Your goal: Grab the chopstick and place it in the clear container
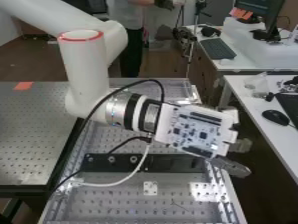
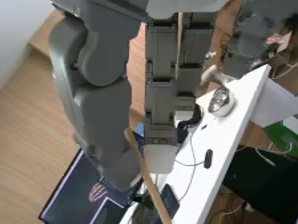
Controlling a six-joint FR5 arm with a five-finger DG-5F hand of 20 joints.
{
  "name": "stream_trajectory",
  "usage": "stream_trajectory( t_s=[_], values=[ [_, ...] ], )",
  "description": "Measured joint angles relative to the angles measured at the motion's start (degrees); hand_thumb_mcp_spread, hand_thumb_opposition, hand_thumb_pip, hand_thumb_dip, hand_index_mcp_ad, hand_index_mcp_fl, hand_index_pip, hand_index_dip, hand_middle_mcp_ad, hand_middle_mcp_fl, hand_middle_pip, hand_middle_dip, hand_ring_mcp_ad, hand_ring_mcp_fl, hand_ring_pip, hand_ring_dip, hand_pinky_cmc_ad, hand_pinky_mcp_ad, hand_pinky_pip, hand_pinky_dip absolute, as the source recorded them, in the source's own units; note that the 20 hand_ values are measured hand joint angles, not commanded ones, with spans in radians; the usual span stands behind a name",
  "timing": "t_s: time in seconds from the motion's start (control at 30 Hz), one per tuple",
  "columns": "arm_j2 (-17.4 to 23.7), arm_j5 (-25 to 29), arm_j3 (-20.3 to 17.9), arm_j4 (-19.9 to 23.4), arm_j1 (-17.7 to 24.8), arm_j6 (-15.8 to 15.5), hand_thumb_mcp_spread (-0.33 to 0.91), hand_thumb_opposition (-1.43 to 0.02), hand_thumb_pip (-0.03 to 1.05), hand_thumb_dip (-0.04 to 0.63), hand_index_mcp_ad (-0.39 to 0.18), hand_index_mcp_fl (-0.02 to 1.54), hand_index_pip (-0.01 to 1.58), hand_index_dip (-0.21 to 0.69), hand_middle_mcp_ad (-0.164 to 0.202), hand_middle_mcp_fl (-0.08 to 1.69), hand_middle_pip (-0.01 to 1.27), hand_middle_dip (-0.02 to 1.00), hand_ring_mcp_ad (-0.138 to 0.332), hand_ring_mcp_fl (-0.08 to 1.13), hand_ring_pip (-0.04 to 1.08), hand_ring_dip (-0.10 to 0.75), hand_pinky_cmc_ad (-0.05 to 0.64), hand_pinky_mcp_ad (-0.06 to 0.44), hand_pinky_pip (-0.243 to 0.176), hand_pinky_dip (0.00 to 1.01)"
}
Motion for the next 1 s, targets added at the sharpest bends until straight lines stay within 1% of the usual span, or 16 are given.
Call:
stream_trajectory(
  t_s=[0.07, 0.17, 0.33, 0.43, 0.5, 0.63, 0.83, 0.87, 0.93, 1.0],
  values=[
    [0.36, -0.06, 0.30, -0.23, 0.04, -0.57, 0.69, -1.08, 0.37, 0.284, -0.319, 1.19, 0.55, 0.346, 0.037, 1.42, 0.26, 0.72, 0.021, 0.60, 0.11, 0.541, 0.354, 0.314, 0.017, 0.18],
    [1.14, -0.13, 0.56, -0.46, 0.18, -1.82, 0.69, -1.08, 0.37, 0.284, -0.323, 1.20, 0.53, 0.347, 0.037, 1.42, 0.26, 0.72, 0.021, 0.60, 0.11, 0.541, 0.354, 0.314, 0.017, 0.18],
    [3.49, -0.41, 0.45, -0.37, 0.95, -6.05, 0.69, -1.08, 0.37, 0.284, -0.323, 1.21, 0.53, 0.365, 0.037, 1.42, 0.26, 0.72, 0.023, 0.60, 0.11, 0.543, 0.354, 0.314, 0.017, 0.18],
    [6.09, -0.56, -0.75, 0.60, 1.73, -9.12, 0.69, -1.08, 0.37, 0.284, -0.323, 1.22, 0.51, 0.365, 0.037, 1.44, 0.26, 0.72, 0.019, 0.60, 0.11, 0.543, 0.354, 0.311, 0.017, 0.18],
    [7.27, -0.61, -1.57, 1.17, 2.11, -10.02, 0.69, -1.08, 0.37, 0.284, -0.323, 1.22, 0.51, 0.377, 0.037, 1.44, 0.26, 0.72, 0.019, 0.60, 0.11, 0.543, 0.354, 0.314, 0.017, 0.18],
    [11.19, -0.47, -5.25, 3.30, 3.60, -12.50, 0.69, -1.08, 0.37, 0.284, -0.325, 1.22, 0.50, 0.379, 0.037, 1.44, 0.26, 0.72, 0.019, 0.61, 0.11, 0.543, 0.358, 0.314, 0.017, 0.18],
    [16.48, 0.54, -11.60, 6.52, 6.43, -14.73, 0.69, -1.08, 0.37, 0.284, -0.325, 1.22, 0.50, 0.379, 0.035, 1.43, 0.26, 0.72, 0.021, 0.61, 0.11, 0.543, 0.354, 0.314, 0.016, 0.18],
    [16.94, 0.66, -12.18, 6.79, 6.74, -14.95, 0.69, -1.08, 0.37, 0.284, -0.325, 1.22, 0.50, 0.379, 0.035, 1.43, 0.26, 0.72, 0.024, 0.61, 0.11, 0.543, 0.358, 0.314, 0.017, 0.18],
    [18.93, 1.24, -14.71, 7.82, 8.28, -15.86, 0.69, -1.08, 0.37, 0.284, -0.321, 1.22, 0.50, 0.379, 0.035, 1.43, 0.26, 0.72, 0.024, 0.61, 0.11, 0.543, 0.358, 0.314, 0.019, 0.17],
    [20.17, 1.68, -16.34, 8.42, 9.46, -16.48, 0.69, -1.08, 0.37, 0.284, -0.321, 1.22, 0.50, 0.379, 0.035, 1.43, 0.26, 0.72, 0.024, 0.61, 0.11, 0.543, 0.358, 0.314, 0.021, 0.17]
  ],
)
